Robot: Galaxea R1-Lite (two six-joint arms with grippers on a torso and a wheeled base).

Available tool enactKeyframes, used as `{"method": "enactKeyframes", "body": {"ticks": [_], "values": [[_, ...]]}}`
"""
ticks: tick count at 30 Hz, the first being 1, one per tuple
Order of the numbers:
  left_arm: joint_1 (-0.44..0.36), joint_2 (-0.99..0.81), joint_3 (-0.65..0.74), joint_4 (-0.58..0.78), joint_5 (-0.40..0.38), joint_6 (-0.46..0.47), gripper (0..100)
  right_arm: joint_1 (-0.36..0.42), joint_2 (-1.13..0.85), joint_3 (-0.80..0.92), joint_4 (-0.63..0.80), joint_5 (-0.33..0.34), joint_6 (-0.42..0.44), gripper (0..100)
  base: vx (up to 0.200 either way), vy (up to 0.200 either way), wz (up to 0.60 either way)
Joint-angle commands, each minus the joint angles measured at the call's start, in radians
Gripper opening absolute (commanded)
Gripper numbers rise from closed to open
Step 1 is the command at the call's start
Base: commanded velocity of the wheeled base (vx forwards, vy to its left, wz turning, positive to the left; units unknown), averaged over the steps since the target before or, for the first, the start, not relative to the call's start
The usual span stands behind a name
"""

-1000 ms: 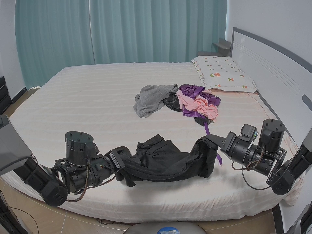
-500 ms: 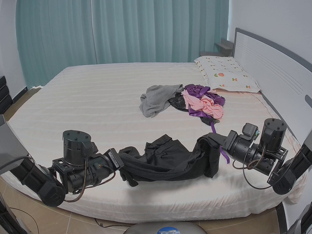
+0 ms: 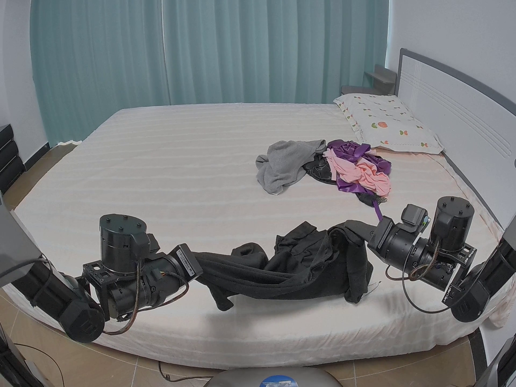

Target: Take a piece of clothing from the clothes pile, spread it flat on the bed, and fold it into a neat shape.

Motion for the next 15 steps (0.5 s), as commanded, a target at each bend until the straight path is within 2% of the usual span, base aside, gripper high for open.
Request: {"method": "enactKeyframes", "body": {"ticks": [1, 15], "values": [[0.000, -0.002, 0.001, 0.000, 0.000, -0.001, 0, -0.001, 0.000, -0.001, -0.001, 0.000, 0.000, 0, 0.000, 0.200, 0.00], [0.003, -0.005, 0.008, -0.002, 0.000, 0.001, 0, -0.001, 0.003, 0.001, -0.029, -0.009, 0.000, 0, 0.000, 0.200, 0.00]]}}
